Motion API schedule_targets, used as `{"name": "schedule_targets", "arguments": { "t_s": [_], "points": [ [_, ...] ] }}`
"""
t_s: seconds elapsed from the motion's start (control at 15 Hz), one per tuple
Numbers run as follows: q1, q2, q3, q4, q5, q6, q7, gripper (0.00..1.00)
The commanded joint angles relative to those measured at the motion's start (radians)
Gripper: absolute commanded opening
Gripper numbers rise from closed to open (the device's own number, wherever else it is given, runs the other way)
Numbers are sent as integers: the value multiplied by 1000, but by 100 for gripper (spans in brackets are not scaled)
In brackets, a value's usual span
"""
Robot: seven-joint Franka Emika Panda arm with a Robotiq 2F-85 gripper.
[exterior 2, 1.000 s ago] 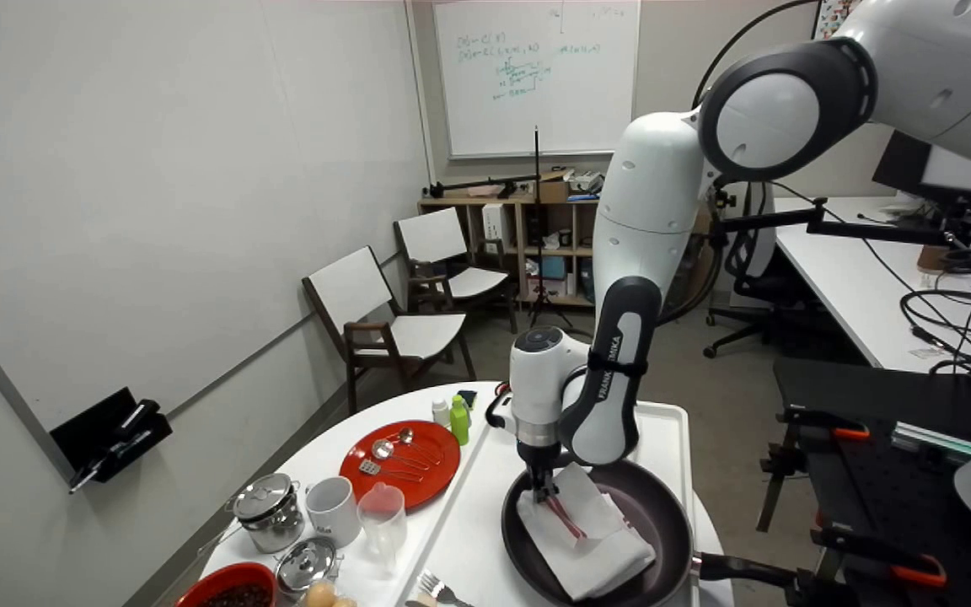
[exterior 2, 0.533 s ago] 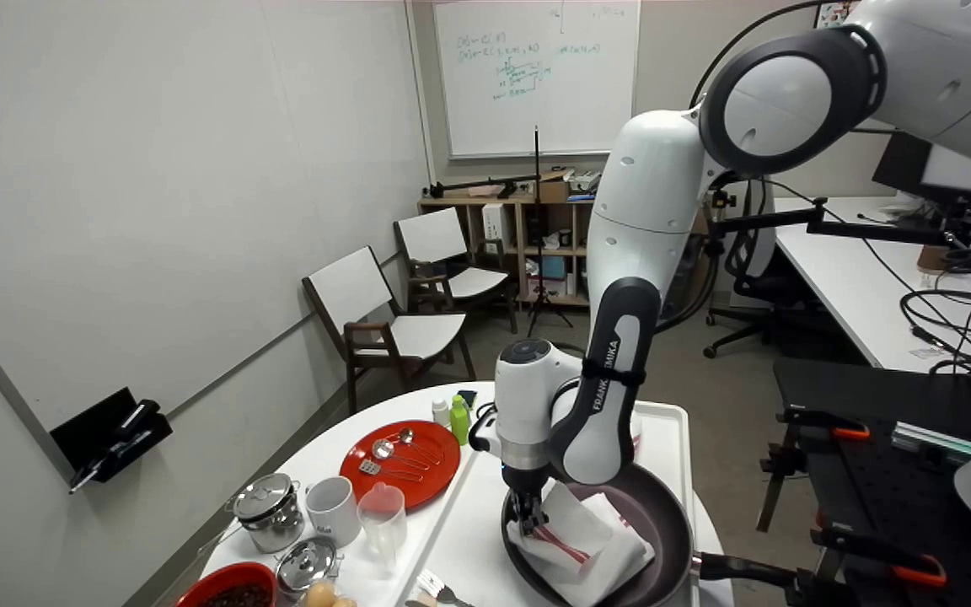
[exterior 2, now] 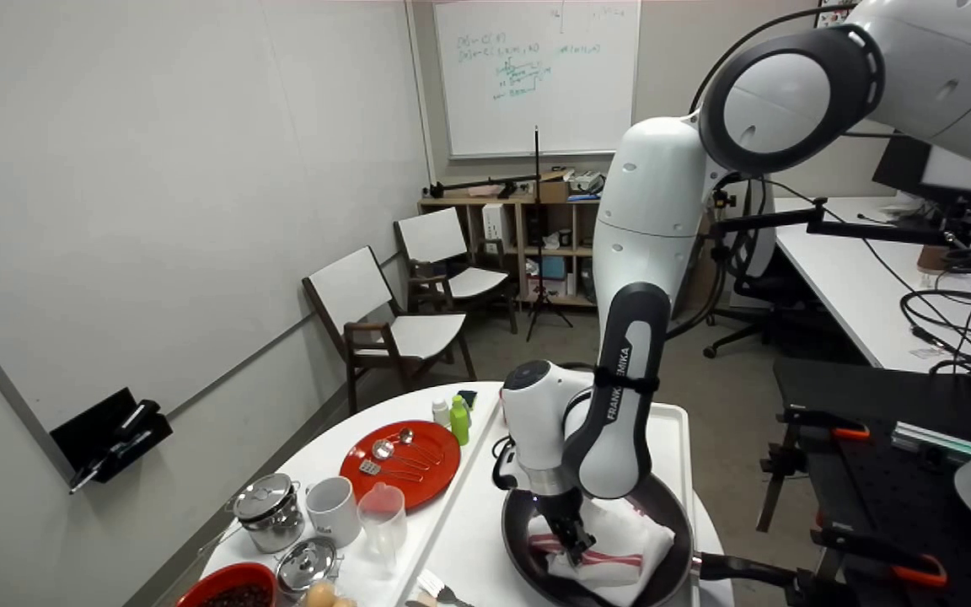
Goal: Use the red and white towel to wipe the pan
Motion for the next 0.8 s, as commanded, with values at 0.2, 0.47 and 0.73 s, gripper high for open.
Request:
{"name": "schedule_targets", "arguments": {
  "t_s": [0.2,0.47,0.73],
  "points": [
    [32,-2,-98,-15,-22,-82,-21,1],
    [87,9,-205,18,-36,-9,56,1],
    [127,1,-272,31,-44,122,137,1]
  ]
}}
